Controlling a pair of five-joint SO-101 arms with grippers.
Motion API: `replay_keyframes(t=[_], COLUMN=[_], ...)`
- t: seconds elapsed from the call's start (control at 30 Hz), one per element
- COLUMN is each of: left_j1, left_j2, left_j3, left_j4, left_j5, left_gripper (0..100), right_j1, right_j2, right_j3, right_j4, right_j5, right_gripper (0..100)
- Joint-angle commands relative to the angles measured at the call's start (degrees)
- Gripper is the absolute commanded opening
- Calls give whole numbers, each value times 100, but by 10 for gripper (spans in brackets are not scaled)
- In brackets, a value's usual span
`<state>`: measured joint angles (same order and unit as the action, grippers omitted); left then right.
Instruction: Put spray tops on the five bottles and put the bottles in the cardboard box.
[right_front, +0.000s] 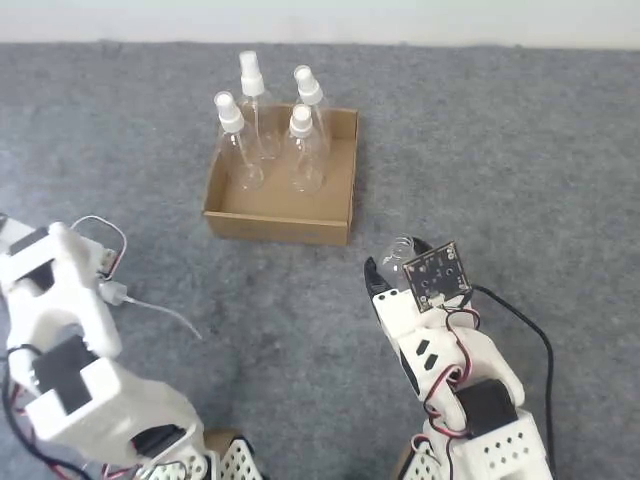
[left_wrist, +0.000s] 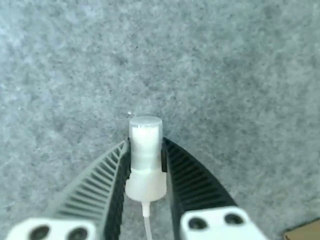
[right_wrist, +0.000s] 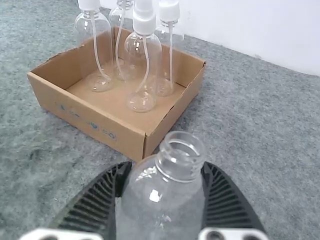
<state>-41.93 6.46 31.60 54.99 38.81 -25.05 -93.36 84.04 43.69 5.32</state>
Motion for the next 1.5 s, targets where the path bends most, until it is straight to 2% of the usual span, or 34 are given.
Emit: replay_keyframes(t=[0.0,0.1,0.43,0.73,0.93,1.1,1.17,1.27,1.47], left_j1=[35,35,35,0,0,-9,-9,0,-9], left_j2=[-9,360,2031,3103,3385,3393,3402,3420,3437], left_j3=[-321,-752,-2791,-4207,-4576,-4585,-4585,-4585,-4585], left_j4=[-44,255,1846,2866,3086,3200,3200,3200,3174], left_j5=[-44,-246,-255,-273,-457,-431,-431,-431,-466], left_gripper=[17,17,17,17,39,208,235,212,96], right_j1=[92,92,92,92,92,92,92,92,92], right_j2=[-145,-145,-145,-145,-145,-145,-145,-145,-145], right_j3=[-97,-97,-97,-97,-97,-97,-97,-97,-97], right_j4=[-171,-171,-171,-171,-171,-171,-171,-171,-171], right_j5=[9,9,9,9,9,9,9,9,9], right_gripper=[91,91,91,91,91,91,91,91,91])
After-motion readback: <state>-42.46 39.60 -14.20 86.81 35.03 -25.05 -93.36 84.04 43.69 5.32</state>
